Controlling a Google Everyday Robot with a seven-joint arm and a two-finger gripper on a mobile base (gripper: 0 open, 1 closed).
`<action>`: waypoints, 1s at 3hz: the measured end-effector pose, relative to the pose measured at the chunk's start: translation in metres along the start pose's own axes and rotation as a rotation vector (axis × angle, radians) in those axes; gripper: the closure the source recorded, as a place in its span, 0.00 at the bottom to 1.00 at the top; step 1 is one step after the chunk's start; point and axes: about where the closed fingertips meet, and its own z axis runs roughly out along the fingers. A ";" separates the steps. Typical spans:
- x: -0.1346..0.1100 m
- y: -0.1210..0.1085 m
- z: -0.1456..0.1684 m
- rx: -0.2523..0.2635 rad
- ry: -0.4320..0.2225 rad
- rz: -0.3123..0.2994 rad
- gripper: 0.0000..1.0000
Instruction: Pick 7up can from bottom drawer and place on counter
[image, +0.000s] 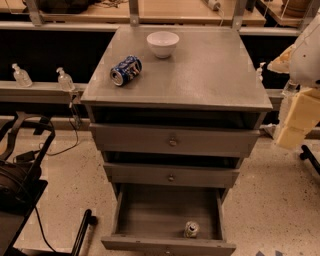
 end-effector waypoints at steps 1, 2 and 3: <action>0.000 0.000 0.000 0.002 0.000 -0.001 0.00; 0.003 0.006 0.031 0.029 -0.048 -0.008 0.00; 0.019 0.048 0.110 -0.055 -0.175 0.030 0.00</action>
Offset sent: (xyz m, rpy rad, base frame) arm 0.0225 0.0064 -0.1339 0.1666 -0.3036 0.0223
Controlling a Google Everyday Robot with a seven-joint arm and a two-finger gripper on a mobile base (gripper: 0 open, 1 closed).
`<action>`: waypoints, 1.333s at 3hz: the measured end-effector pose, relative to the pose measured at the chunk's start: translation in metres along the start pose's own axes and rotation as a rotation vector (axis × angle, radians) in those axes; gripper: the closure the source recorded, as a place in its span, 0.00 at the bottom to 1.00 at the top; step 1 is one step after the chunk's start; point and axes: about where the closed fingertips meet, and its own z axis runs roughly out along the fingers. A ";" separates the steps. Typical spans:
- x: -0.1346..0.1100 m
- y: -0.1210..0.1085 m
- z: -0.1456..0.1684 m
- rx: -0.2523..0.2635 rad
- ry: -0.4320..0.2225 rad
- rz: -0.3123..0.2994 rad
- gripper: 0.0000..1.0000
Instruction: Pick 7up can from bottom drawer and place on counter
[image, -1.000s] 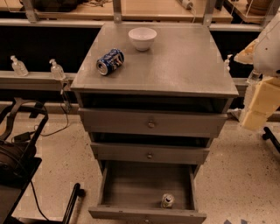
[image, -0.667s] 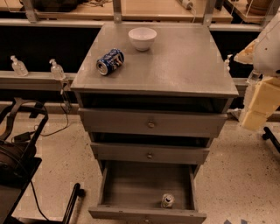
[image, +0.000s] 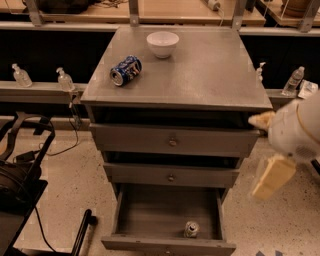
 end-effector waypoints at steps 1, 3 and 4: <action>0.026 0.015 0.025 0.009 -0.011 0.055 0.00; 0.027 0.016 0.058 -0.023 -0.062 0.021 0.00; 0.033 0.025 0.123 -0.059 -0.242 0.033 0.00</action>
Offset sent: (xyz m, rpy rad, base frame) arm -0.0120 -0.0107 -0.0354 0.0296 0.0082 -0.0481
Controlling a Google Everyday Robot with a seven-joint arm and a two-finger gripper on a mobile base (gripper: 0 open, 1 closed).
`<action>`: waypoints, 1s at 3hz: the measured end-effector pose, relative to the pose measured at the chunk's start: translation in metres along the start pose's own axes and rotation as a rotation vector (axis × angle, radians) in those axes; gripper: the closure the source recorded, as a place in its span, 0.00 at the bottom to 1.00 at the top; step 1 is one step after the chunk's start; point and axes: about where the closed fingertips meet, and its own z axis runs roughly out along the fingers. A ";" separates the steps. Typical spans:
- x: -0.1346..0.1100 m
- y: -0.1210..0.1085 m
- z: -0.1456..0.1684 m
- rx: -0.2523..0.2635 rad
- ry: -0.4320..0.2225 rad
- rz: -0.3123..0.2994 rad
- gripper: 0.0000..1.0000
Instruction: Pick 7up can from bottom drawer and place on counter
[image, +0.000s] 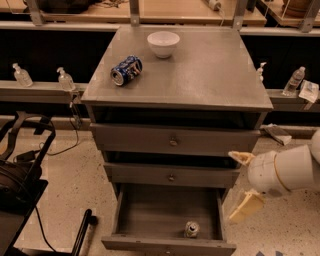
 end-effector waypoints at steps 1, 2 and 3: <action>0.018 0.005 0.034 -0.033 -0.141 0.033 0.00; 0.018 0.005 0.036 -0.035 -0.142 0.031 0.00; 0.018 0.006 0.045 -0.077 -0.138 0.018 0.00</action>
Offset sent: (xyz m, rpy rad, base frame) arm 0.0020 0.0049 -0.0347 0.1430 -0.0023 0.0044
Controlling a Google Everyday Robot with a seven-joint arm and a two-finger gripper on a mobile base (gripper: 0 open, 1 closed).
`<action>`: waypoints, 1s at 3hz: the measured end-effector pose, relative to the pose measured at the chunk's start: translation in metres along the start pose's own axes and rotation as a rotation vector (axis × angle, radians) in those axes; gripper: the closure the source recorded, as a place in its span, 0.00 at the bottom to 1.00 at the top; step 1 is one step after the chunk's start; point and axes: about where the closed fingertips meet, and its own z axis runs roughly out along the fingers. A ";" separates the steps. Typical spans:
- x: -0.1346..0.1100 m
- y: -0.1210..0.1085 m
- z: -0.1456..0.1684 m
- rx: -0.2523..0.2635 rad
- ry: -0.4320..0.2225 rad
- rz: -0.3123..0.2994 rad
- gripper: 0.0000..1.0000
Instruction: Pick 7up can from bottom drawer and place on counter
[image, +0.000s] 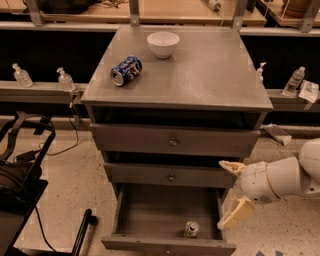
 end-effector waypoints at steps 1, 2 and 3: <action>0.015 -0.001 0.036 -0.024 -0.051 -0.048 0.00; 0.043 0.000 0.090 -0.026 -0.118 -0.159 0.00; 0.082 0.006 0.145 -0.011 -0.083 -0.271 0.00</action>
Offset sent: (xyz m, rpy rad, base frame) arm 0.0214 0.0517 -0.1845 0.1307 -0.3070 0.3187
